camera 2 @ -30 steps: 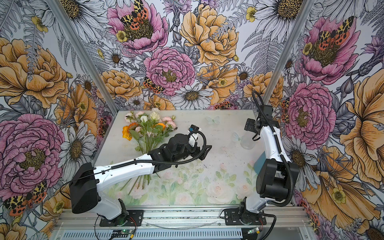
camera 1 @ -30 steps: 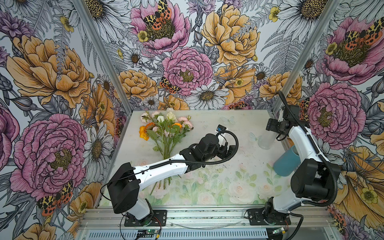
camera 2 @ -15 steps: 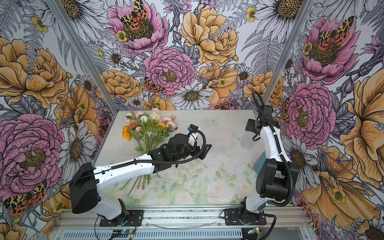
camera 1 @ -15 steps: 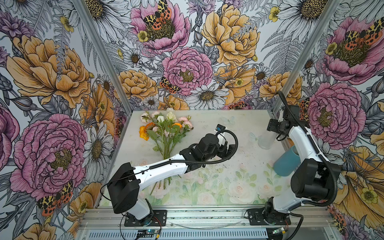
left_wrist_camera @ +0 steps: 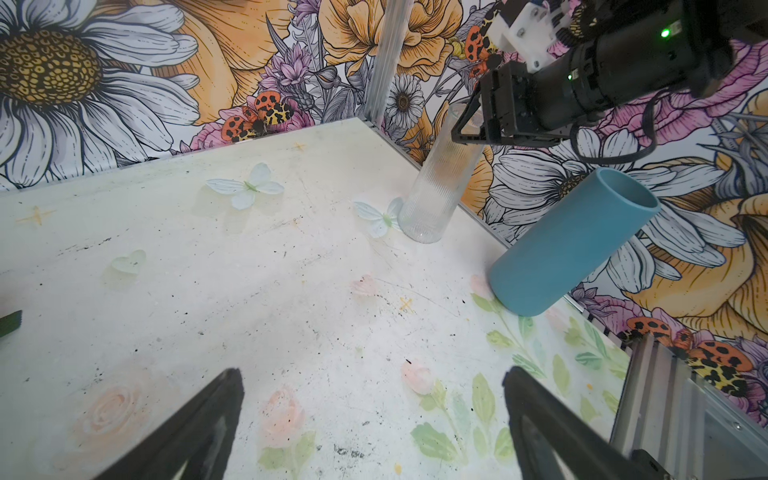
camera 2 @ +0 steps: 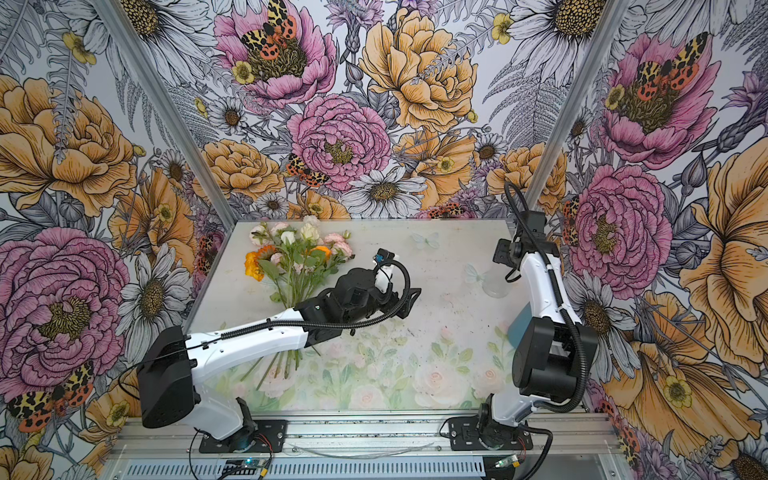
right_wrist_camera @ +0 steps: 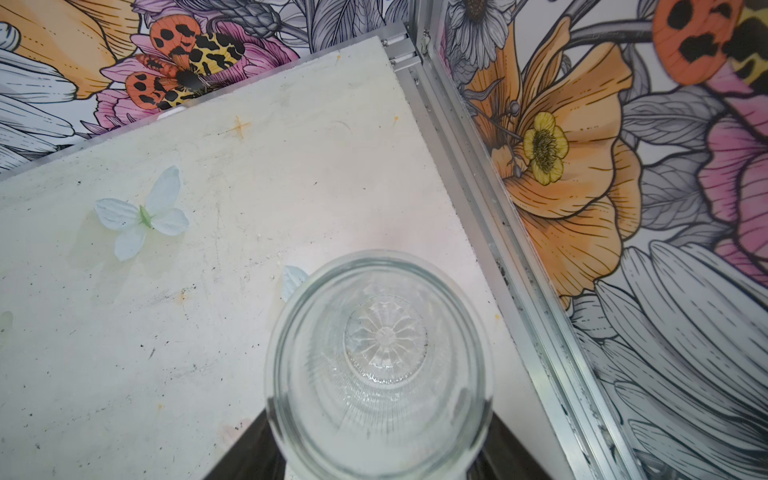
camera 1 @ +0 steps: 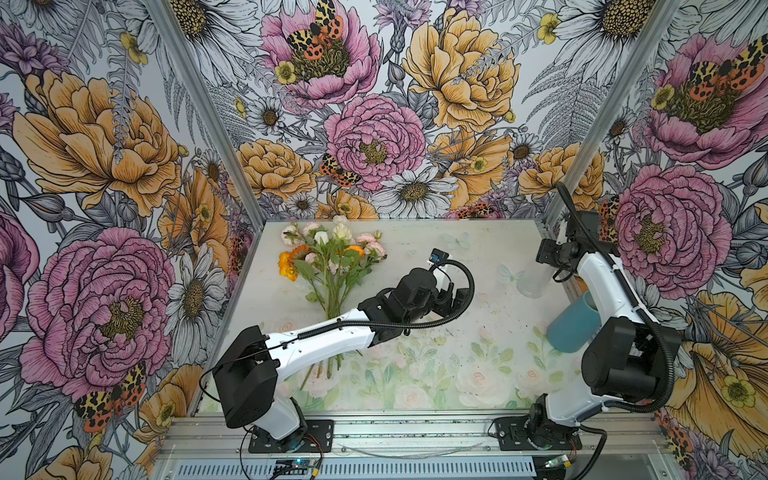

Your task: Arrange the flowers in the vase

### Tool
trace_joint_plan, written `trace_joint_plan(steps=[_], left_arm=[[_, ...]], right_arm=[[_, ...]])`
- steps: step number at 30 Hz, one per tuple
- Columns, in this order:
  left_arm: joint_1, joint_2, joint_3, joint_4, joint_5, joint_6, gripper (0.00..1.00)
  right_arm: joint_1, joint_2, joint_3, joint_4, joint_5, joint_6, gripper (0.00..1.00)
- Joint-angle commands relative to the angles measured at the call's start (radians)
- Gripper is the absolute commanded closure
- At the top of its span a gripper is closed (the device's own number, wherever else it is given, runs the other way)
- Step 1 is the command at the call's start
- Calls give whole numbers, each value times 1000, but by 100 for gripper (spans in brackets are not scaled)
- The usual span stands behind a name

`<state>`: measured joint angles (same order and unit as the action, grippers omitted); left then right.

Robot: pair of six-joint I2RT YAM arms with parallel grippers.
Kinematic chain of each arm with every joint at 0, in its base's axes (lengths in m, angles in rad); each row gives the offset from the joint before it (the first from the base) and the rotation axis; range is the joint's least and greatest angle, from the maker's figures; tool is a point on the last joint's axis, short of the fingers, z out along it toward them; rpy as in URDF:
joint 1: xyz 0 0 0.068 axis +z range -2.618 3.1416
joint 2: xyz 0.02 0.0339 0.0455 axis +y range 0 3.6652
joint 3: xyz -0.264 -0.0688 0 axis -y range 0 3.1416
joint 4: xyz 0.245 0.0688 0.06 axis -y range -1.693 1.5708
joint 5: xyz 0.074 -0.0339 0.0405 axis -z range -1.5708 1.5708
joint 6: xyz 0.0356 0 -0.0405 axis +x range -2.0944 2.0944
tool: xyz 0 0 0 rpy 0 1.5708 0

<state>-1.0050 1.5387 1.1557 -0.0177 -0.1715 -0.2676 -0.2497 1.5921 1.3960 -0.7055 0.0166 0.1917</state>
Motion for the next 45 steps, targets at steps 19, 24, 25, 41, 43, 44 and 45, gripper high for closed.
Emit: trace_joint_plan(steps=[19, 24, 25, 41, 43, 44, 45], left_arm=[[4, -5, 17, 10, -2, 8, 2], [5, -21, -13, 9, -9, -2, 1], [6, -26, -18, 9, -11, -3, 1], [24, -38, -47, -1, -7, -16, 1], [24, -35, -49, -2, -4, -16, 1], [26, -33, -49, -2, -3, -17, 1], [28, -32, -49, -2, -2, -18, 1]], right_arm=[[3, -61, -164, 149, -4, -3, 3], [9, -89, -224, 261, 37, 6, 1], [9, -88, -227, 273, 43, 4, 1], [28, -102, -368, 556, 32, -22, 3], [31, -110, -405, 616, 29, -30, 3], [32, -113, -421, 647, 31, -31, 4], [33, -116, -442, 684, 25, -37, 5]])
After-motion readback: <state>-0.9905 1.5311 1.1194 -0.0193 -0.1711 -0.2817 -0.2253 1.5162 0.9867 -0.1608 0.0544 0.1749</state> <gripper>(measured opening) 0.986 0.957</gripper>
